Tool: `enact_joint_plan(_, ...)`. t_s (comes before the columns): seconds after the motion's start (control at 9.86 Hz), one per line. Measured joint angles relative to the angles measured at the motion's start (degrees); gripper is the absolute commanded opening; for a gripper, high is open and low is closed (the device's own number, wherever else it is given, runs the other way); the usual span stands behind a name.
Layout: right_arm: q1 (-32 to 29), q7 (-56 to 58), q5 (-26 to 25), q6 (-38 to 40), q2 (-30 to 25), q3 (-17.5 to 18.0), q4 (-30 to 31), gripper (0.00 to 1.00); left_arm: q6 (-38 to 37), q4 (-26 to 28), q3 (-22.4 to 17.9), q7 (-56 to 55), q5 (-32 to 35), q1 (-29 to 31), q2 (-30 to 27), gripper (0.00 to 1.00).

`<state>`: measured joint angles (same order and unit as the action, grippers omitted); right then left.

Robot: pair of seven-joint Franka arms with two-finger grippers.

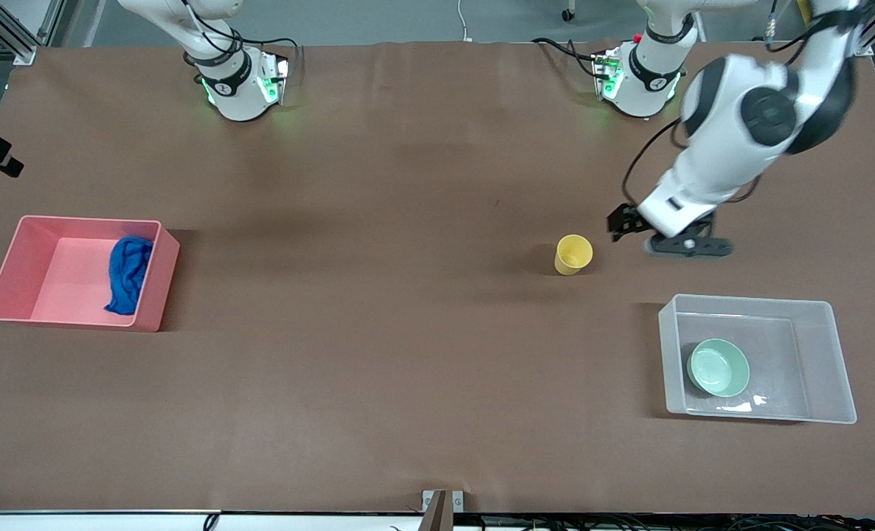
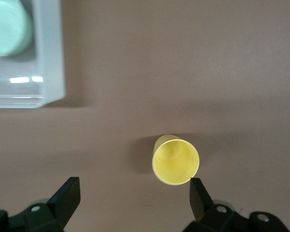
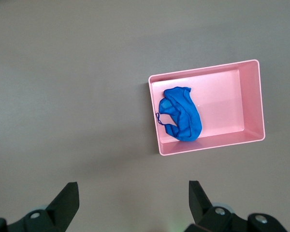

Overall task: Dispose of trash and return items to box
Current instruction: 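Move the left gripper to the yellow cup and grasp its rim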

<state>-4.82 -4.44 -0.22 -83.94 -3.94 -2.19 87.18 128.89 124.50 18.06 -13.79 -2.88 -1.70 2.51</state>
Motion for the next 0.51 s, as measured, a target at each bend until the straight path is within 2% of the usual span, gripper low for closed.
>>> enact_joint_plan(0.3, 0.0, 0.1, 0.0, 0.0, 0.0, 0.0, 0.0, 1.0, 6.9, 2.7, 1.2, -0.8, 0.0, -0.5, 8.1, 0.95)
enact_joint_plan(0.41, 0.0, 0.1, 0.0, 0.0, 0.0, 0.0, 0.0, 1.0, 8.2, 2.7, 1.2, -0.8, 0.3, -0.5, 10.4, 0.87)
enact_joint_plan(0.51, 0.0, 0.1, 0.0, 0.1, 0.0, 0.0, 0.0, 1.0, 9.8, 2.7, 1.2, -0.9, 0.6, -0.5, 12.2, 0.71)
